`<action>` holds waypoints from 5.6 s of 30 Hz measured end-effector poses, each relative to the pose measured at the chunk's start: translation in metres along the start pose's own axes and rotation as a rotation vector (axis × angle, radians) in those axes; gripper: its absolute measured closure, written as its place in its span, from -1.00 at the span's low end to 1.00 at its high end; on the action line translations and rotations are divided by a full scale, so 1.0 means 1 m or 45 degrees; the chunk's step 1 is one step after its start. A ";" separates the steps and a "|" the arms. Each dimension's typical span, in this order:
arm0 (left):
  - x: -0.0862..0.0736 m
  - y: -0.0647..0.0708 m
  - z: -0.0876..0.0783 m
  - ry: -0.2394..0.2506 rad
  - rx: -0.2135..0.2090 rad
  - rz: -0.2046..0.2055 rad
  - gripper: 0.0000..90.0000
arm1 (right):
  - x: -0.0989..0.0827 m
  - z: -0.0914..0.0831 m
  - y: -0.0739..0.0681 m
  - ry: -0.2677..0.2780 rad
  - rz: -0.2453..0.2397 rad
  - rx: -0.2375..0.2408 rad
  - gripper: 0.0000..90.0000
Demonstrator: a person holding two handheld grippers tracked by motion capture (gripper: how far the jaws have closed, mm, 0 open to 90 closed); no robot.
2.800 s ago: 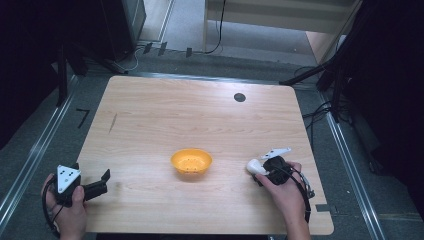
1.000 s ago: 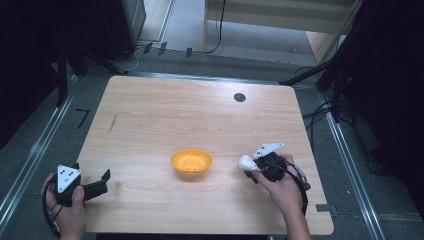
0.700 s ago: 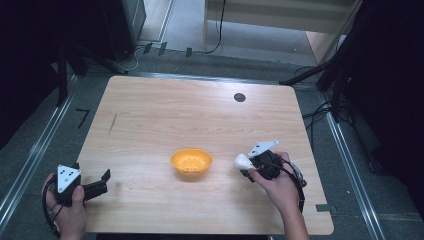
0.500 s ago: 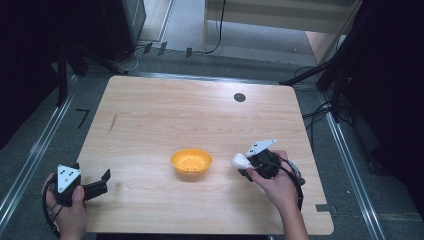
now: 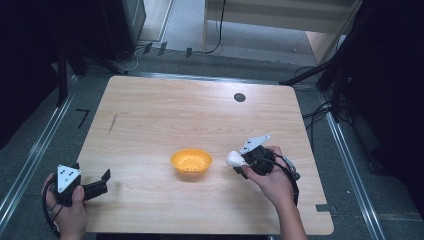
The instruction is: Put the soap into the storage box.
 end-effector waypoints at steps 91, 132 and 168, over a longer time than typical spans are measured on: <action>0.000 0.001 0.000 0.004 -0.003 0.011 -1.00 | 0.094 0.017 -0.034 0.009 -0.368 0.081 0.12; 0.000 0.001 0.000 0.006 -0.006 0.005 -1.00 | 0.131 0.037 -0.052 -0.052 -0.528 0.116 0.12; 0.000 0.000 0.000 0.005 -0.009 0.005 -1.00 | 0.131 0.059 -0.051 -0.140 -0.530 0.143 0.11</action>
Point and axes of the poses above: each handheld gripper's, and its own axes: z roughly forward along the jaws, x roughly out of its top, y roughly to its right, the point moved 2 cm from there along z, roughly forward along the jaws, and after that the axes turned 13 degrees about -y, right-handed, at the moved point
